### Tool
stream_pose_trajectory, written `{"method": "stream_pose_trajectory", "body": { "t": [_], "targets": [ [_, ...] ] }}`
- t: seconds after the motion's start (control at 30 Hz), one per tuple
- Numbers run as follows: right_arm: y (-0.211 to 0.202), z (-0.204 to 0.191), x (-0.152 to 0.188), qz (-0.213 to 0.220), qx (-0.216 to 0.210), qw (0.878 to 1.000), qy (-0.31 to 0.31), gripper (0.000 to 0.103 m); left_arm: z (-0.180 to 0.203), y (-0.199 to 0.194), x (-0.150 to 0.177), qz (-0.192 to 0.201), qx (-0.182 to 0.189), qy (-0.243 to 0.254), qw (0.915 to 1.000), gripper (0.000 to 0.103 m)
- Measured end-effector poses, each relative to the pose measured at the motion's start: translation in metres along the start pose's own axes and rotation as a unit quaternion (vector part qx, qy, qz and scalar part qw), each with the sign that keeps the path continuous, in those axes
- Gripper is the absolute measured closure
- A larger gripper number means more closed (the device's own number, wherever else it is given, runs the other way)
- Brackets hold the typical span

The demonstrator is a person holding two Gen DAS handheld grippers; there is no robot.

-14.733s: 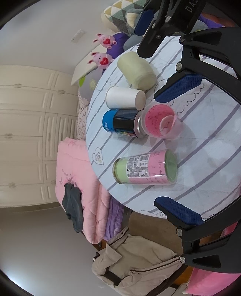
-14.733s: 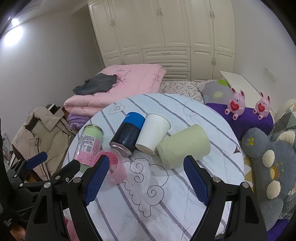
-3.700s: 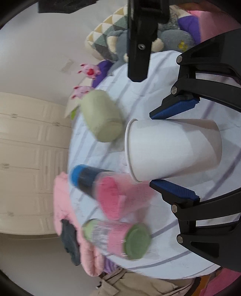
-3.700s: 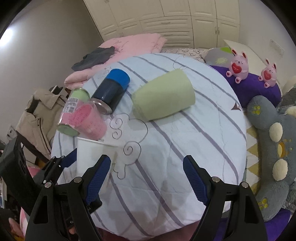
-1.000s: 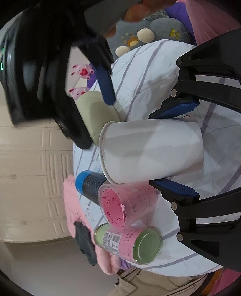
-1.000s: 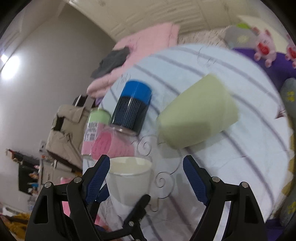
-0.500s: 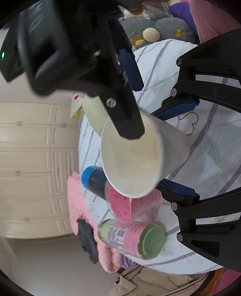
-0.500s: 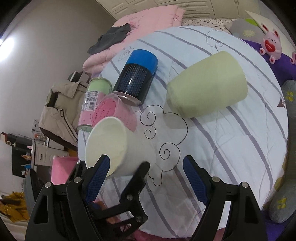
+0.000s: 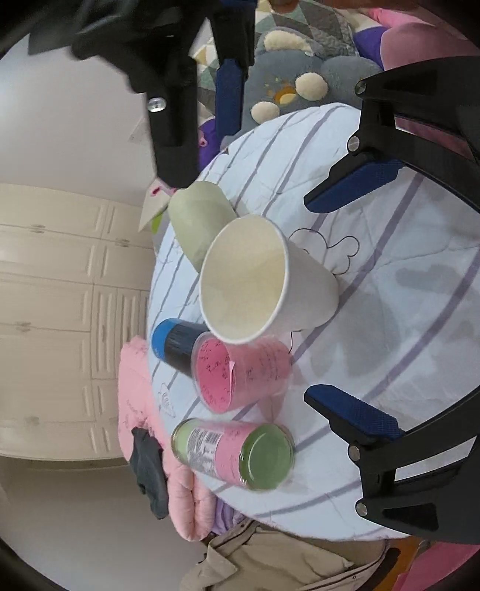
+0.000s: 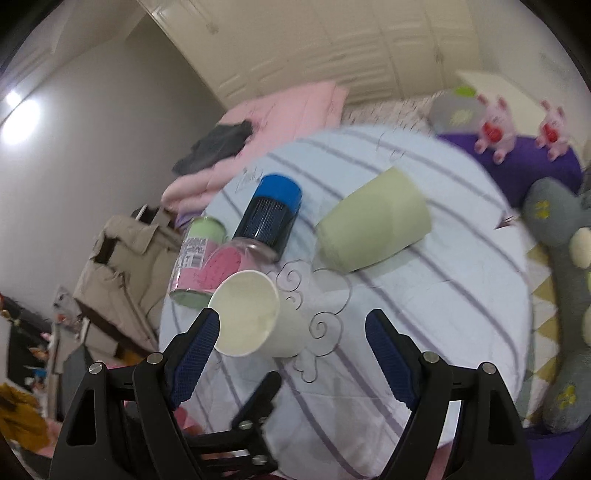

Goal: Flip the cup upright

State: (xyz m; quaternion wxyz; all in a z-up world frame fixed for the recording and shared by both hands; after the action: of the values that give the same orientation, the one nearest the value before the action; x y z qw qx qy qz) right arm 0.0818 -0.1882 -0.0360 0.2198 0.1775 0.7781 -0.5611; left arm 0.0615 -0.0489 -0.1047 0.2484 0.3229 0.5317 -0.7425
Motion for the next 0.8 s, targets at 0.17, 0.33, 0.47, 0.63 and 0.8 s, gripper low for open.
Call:
{"method": "stream_pose_trajectory", "body": {
  "t": [0.17,0.33,0.47,0.63,0.8],
  "targets": [
    [-0.018,-0.007,0.013,0.038,0.021,0.999,-0.009,0.020,0.001,-0.017,0.004,0.009,-0.013,0.004,0.9999,0.007],
    [-0.037,-0.009,0.022,0.080,0.050,0.995,-0.022,0.020,-0.005,-0.036,0.002,0.022,-0.032,0.001,0.9993,0.007],
    [-0.049,-0.010,0.027,0.103,0.064,0.992,-0.033,0.020,-0.011,-0.052,0.000,0.042,-0.036,-0.008,0.9984,0.007],
    [-0.059,-0.014,0.031,0.132,0.078,0.987,-0.049,0.020,-0.010,-0.062,-0.005,0.064,-0.061,0.009,0.9961,0.003],
    [-0.062,-0.014,0.034,0.146,0.082,0.984,-0.054,0.020,-0.007,-0.070,-0.010,0.081,-0.063,0.023,0.9945,0.003]
  ]
}}
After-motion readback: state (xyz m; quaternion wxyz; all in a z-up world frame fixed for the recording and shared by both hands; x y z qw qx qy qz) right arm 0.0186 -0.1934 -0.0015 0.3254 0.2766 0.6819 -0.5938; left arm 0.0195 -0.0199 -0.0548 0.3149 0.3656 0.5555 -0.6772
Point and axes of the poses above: each gripper's, at about its wrist camera, not at the fingertips, and y roughly the way its jaws point, z to its right, x to its underside, the point moved 4 cm from there along y, roughly the way its jaws point, and after that the axes turned 11 degrees about x, right-handed, at the moved point
